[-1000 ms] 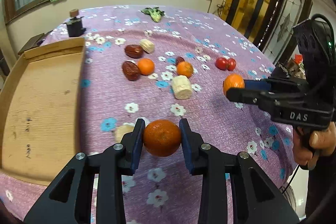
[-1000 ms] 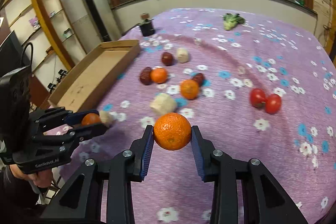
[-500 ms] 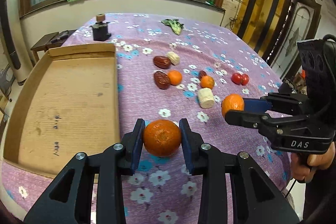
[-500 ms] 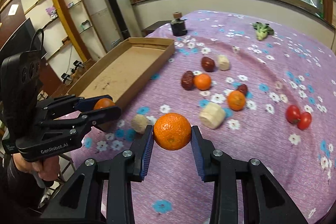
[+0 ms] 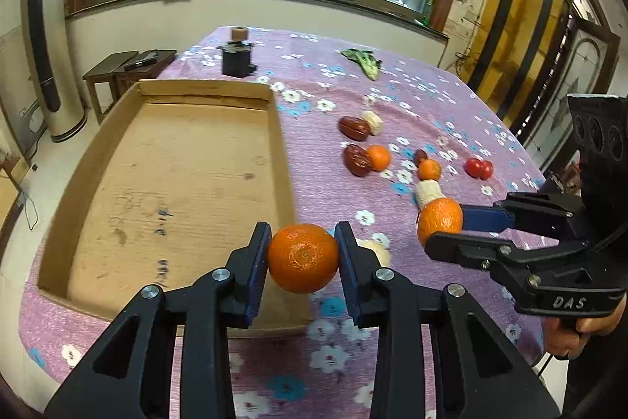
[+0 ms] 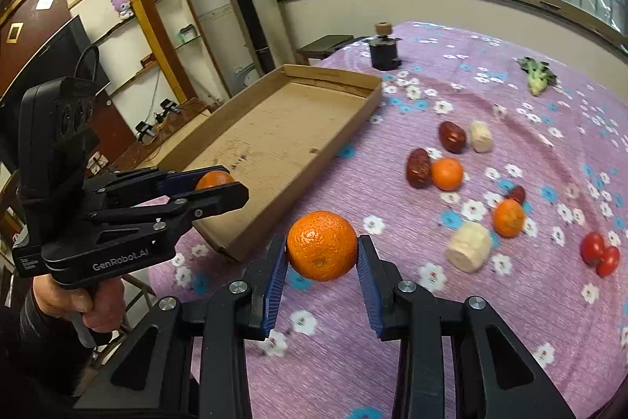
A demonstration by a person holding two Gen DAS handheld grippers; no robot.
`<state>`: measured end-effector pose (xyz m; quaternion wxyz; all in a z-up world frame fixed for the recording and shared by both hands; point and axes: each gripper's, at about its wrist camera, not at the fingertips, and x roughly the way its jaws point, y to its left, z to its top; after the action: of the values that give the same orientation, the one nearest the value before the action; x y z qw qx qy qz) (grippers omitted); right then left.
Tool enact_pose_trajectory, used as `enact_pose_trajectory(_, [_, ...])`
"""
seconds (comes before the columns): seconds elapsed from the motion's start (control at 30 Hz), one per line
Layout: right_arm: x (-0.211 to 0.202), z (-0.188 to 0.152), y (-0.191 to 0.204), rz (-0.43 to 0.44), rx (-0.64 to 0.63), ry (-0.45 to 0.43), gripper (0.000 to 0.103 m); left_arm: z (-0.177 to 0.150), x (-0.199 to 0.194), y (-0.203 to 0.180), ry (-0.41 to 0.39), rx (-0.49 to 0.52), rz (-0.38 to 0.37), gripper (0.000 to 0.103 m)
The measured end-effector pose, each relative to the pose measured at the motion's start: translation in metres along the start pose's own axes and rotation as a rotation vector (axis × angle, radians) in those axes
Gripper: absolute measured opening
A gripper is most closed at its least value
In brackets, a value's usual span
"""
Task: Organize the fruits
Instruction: 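Carry both oranges over the cardboard tray and open both grippers to drop them, then grasp the round pale bun with the left gripper while the right gripper grasps the pale yam piece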
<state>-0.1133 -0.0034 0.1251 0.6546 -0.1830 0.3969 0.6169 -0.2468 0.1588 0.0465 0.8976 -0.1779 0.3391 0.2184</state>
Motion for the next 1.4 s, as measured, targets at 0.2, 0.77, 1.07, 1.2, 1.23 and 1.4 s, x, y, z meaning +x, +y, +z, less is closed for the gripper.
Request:
enact_pose_trajectory(0.2, [0.021, 0.014, 0.033, 0.059, -0.060, 0.007, 0.036, 0.005, -0.008, 0.035, -0.022, -0.053, 0.059, 0.031])
enact_pose_trajectory(0.77, [0.125, 0.033, 0.089, 0.123, -0.176, 0.192, 0.036, -0.003, 0.022, 0.100, 0.097, -0.133, 0.174, 0.031])
enact_pose_trajectory(1.07, [0.141, 0.034, 0.088, 0.123, -0.201, 0.248, 0.039, -0.010, 0.039, 0.105, 0.195, -0.114, 0.232, 0.034])
enact_pose_trajectory(1.2, [0.139, 0.037, 0.090, 0.114, -0.201, 0.232, 0.052, -0.009, 0.036, 0.104, 0.188, -0.117, 0.258, 0.067])
enact_pose_trajectory(1.23, [0.137, 0.037, 0.089, 0.118, -0.199, 0.223, 0.058, -0.008, 0.035, 0.103, 0.183, -0.117, 0.263, 0.071])
enact_pose_trajectory(1.4, [0.116, 0.037, 0.084, 0.133, -0.194, 0.178, 0.059, -0.002, 0.023, 0.102, 0.157, -0.143, 0.267, 0.071])
